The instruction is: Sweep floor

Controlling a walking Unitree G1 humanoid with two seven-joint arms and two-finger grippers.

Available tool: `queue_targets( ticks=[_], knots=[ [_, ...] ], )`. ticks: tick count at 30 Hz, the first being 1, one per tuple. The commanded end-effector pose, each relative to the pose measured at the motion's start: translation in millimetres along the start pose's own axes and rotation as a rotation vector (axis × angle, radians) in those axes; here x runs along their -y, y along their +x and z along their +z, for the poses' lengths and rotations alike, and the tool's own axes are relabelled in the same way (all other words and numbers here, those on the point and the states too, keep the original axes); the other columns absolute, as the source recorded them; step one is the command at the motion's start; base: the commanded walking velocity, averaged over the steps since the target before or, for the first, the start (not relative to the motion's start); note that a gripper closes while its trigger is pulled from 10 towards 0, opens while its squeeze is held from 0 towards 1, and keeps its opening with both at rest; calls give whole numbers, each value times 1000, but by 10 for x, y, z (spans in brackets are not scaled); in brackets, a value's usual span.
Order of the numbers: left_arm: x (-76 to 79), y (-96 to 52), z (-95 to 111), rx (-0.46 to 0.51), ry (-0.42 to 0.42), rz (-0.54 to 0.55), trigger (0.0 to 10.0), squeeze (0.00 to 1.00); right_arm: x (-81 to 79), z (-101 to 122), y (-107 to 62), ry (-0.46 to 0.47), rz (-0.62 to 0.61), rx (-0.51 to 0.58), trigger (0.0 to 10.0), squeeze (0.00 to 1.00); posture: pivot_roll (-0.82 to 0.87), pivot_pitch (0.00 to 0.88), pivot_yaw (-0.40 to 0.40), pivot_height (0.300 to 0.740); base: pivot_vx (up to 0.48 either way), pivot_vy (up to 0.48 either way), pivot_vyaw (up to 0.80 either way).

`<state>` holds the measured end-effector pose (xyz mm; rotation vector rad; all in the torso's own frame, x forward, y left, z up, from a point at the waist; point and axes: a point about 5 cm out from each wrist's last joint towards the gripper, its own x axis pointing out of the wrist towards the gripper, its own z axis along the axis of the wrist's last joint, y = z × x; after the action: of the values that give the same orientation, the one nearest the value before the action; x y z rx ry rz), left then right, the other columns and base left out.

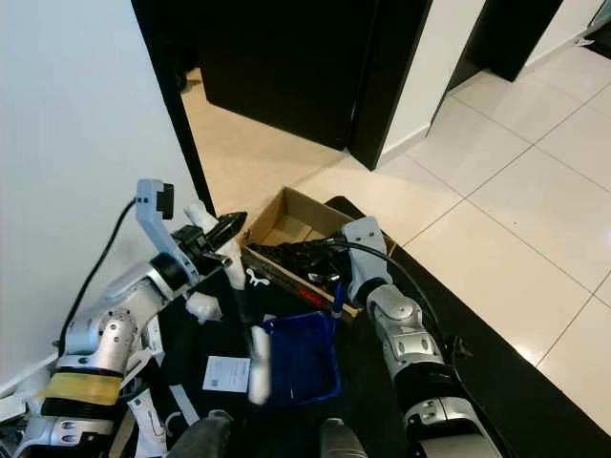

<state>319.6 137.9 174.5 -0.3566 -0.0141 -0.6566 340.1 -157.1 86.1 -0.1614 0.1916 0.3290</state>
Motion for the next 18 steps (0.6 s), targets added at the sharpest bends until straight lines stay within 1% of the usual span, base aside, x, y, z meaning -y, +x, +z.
queue_targets(
  ticks=[1,3,5,6,7,8,9,10,11,12,13,14,15,16,17,18],
  knots=[
    [-2,-18,118,11,43,21,10000,0,0,-70,-37,9,-7,-15,10000,0,114,181,23,740,0,0,0],
    [-59,-64,134,-41,67,107,10000,0,23,-71,-49,15,-17,-11,10000,0,114,181,25,740,0,0,0],
    [-188,-138,126,-99,155,199,10000,0,42,-85,-64,20,-25,-13,10000,0,119,181,28,740,0,0,0],
    [-287,-189,124,-111,210,254,10000,0,47,-91,-70,22,-27,-14,10000,0,122,183,28,740,0,0,0],
    [-363,-238,133,-103,267,271,10000,0,49,-95,-73,24,-29,-14,10000,0,122,185,26,740,0,0,0],
    [-363,-238,133,-103,267,271,10000,0,49,-95,-73,24,-29,-14,10000,0,122,185,26,740,0,0,0],
    [-494,-357,158,-103,452,248,10000,0,48,-95,-74,26,-31,-14,10000,0,122,189,26,740,0,0,0],
    [-494,-357,158,-103,452,248,10000,0,48,-95,-74,26,-31,-14,10000,0,122,189,26,740,0,0,0],
    [-551,-410,176,-108,521,247,10000,0,45,-94,-74,27,-30,-13,10000,0,119,192,26,740,0,0,0],
    [-582,-443,190,-114,559,253,10000,0,44,-93,-75,27,-30,-13,10000,0,119,193,26,740,0,0,0],
    [-582,-443,190,-114,559,253,10000,0,44,-93,-75,27,-30,-13,10000,0,119,193,26,740,0,0,0],
    [-635,-486,208,-127,581,277,10000,0,44,-92,-77,28,-30,-12,10000,0,118,194,26,740,0,0,0],
    [-673,-515,222,-135,587,298,10000,0,46,-92,-79,28,-30,-12,10000,0,116,196,23,740,0,0,0],
    [-719,-566,227,-158,589,318,10000,0,50,-94,-84,28,-30,-13,10000,0,116,197,23,740,0,0,0],
    [-719,-566,227,-158,589,318,10000,0,50,-94,-84,28,-30,-13,10000,0,116,197,23,740,0,0,0],
    [-768,-627,218,-180,579,339,10000,0,54,-97,-89,28,-31,-13,10000,0,115,198,23,740,0,0,0]
  ],
)
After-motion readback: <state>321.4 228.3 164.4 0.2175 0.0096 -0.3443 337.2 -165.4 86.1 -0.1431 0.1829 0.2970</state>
